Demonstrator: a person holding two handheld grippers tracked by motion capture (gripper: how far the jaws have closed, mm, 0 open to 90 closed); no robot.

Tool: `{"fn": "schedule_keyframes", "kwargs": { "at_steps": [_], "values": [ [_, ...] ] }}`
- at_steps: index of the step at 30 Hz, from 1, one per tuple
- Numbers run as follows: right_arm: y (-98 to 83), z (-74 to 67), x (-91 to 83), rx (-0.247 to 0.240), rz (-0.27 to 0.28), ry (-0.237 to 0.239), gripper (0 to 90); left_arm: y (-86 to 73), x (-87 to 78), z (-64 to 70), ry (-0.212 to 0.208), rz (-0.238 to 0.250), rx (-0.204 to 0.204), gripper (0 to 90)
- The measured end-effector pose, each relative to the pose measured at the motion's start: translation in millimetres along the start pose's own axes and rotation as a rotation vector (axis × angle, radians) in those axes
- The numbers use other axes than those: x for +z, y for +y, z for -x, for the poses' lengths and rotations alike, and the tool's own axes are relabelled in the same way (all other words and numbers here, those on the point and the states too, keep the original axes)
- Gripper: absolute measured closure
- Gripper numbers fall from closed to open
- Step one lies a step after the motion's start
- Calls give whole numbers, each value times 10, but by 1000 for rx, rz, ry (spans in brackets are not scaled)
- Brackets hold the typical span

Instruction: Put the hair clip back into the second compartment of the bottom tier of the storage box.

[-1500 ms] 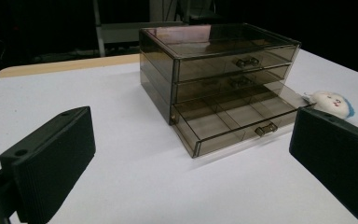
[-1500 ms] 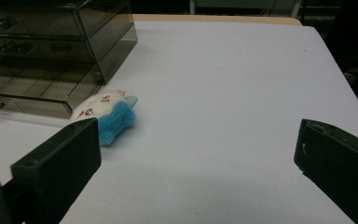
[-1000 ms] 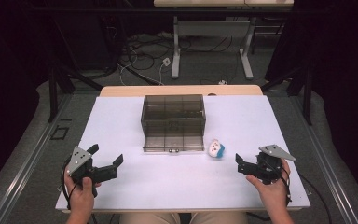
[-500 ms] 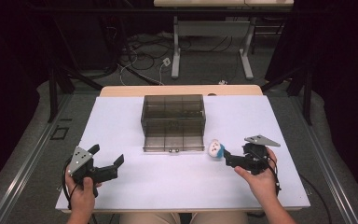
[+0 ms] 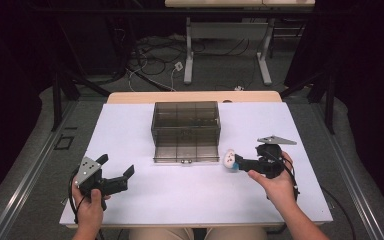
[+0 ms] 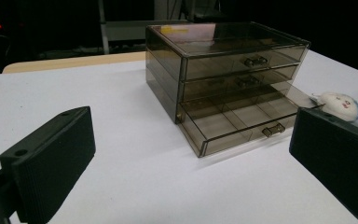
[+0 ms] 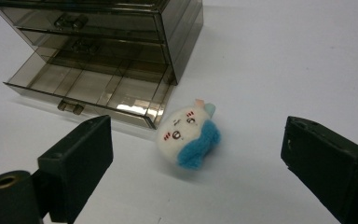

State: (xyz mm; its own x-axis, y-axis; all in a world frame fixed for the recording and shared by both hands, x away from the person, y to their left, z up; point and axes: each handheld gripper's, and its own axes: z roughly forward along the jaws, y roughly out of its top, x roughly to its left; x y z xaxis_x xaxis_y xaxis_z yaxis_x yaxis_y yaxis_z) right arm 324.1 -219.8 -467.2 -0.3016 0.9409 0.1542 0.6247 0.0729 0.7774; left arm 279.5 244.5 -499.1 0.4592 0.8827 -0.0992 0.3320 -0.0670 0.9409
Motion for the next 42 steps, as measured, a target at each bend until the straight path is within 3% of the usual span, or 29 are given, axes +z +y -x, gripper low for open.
{"fn": "schedule_keyframes", "kwargs": {
  "at_steps": [12,15,22,37,42],
  "values": [
    [183,-44,95,8,-50,13,109,-11,18,19,1,-2,6,4],
    [229,-58,143,20,-89,11,61,-14,21,22,0,-4,1,4],
    [258,-104,229,46,-157,-20,62,-18,27,14,2,-4,-5,4],
    [242,-191,468,-16,-212,-74,158,-29,42,12,4,-12,-5,4],
    [234,-217,562,-32,-236,-113,232,-29,42,9,6,-12,-6,4]
  ]
}}
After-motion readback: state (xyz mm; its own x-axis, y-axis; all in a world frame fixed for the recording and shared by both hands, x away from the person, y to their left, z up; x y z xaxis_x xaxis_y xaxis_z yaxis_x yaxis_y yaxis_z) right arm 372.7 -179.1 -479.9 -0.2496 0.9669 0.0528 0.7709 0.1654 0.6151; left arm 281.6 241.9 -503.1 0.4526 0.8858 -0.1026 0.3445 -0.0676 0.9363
